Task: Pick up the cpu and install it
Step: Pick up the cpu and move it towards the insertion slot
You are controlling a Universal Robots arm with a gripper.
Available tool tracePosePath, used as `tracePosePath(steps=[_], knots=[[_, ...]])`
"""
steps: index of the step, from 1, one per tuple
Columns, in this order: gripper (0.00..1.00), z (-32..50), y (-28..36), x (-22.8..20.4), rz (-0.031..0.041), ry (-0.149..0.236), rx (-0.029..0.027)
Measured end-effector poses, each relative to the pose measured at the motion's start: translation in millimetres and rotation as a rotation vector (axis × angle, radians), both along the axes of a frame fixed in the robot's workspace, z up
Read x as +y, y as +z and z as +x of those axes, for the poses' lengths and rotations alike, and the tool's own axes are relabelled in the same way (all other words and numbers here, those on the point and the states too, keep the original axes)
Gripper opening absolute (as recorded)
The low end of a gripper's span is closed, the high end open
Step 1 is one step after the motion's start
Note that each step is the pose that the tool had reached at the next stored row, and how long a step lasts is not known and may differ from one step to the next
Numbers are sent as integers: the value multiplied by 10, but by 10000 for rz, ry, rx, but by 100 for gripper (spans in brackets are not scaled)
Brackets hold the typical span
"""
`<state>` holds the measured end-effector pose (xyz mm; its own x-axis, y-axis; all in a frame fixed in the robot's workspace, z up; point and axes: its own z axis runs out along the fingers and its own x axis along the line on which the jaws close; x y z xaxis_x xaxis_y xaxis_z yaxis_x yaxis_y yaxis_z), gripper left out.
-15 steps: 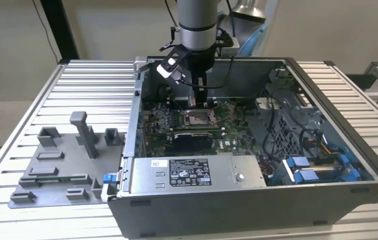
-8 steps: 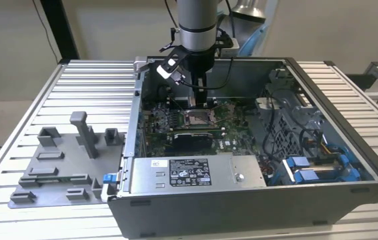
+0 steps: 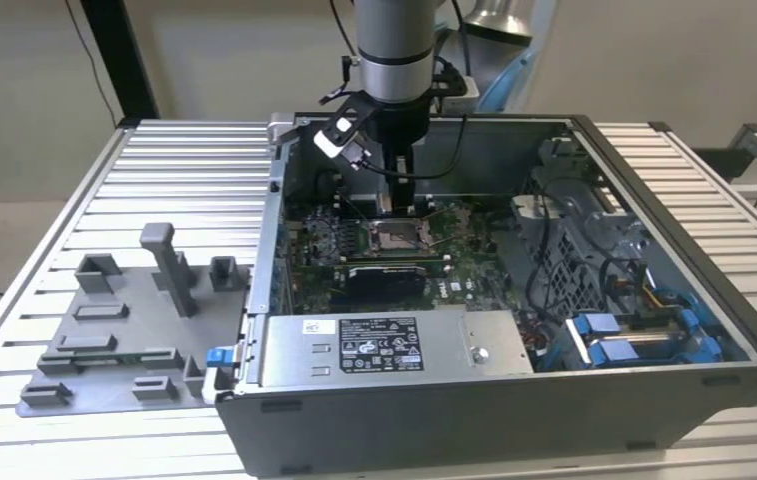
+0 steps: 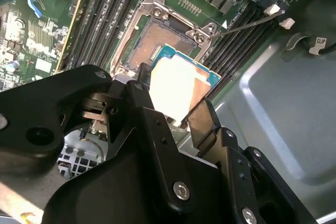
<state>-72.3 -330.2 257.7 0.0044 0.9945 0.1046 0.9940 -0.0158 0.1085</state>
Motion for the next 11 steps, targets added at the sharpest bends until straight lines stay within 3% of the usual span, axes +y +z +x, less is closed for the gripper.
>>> tracePosePath(steps=[1,2,3,6,7,11], knots=[[0,0,0,0,1,0,0],[0,1,-2,1,-41,0,-2],[0,1,-2,1,-181,0,-14],[0,0,-1,17,-711,-1,-100],[0,0,-1,29,-741,1,-101],[0,0,-11,86,-745,5,-105]])
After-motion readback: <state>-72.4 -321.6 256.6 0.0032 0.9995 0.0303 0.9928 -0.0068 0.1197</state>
